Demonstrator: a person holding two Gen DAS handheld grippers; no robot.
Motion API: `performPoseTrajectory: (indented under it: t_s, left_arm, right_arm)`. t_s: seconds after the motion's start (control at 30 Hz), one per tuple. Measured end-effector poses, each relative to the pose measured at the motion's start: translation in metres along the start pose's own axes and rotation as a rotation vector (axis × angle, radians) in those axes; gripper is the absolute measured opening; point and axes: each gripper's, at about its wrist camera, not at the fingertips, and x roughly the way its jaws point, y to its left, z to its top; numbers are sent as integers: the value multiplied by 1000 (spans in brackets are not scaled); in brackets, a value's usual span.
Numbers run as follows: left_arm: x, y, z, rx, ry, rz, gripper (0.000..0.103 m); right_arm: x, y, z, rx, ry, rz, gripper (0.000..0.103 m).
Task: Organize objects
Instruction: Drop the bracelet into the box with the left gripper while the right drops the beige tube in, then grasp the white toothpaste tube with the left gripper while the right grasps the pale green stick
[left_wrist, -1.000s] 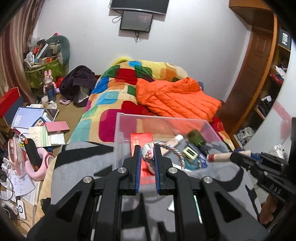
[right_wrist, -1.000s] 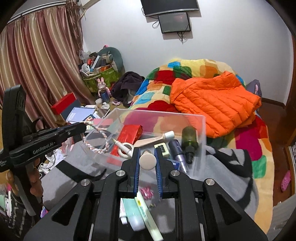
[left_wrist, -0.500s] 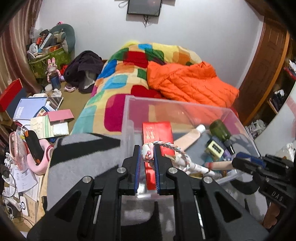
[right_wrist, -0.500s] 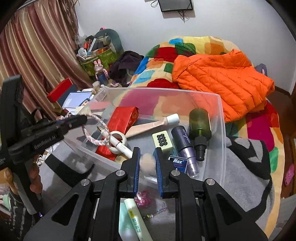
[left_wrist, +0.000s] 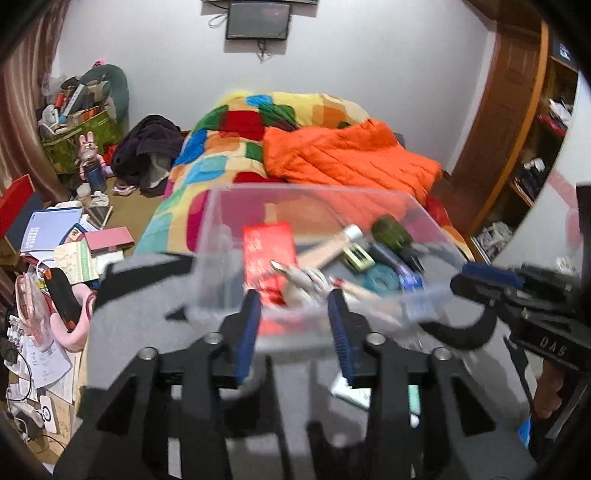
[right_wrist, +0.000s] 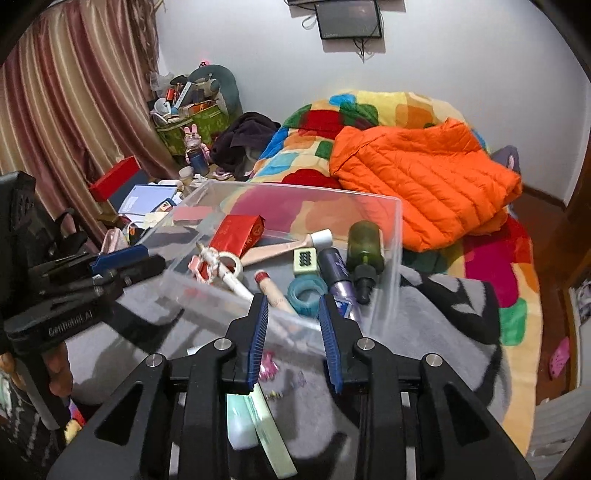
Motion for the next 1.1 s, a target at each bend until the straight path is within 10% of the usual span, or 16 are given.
performPoseTrajectory:
  t_s: [0.53, 1.1]
  left_arm:
    - [26, -42, -67, -35, 185, -83, 55]
    - [20, -45, -83, 44, 161, -12, 49]
  right_arm:
    - [16, 13, -79, -65, 162, 7, 30]
    - [26, 33, -85, -70, 142, 7, 28]
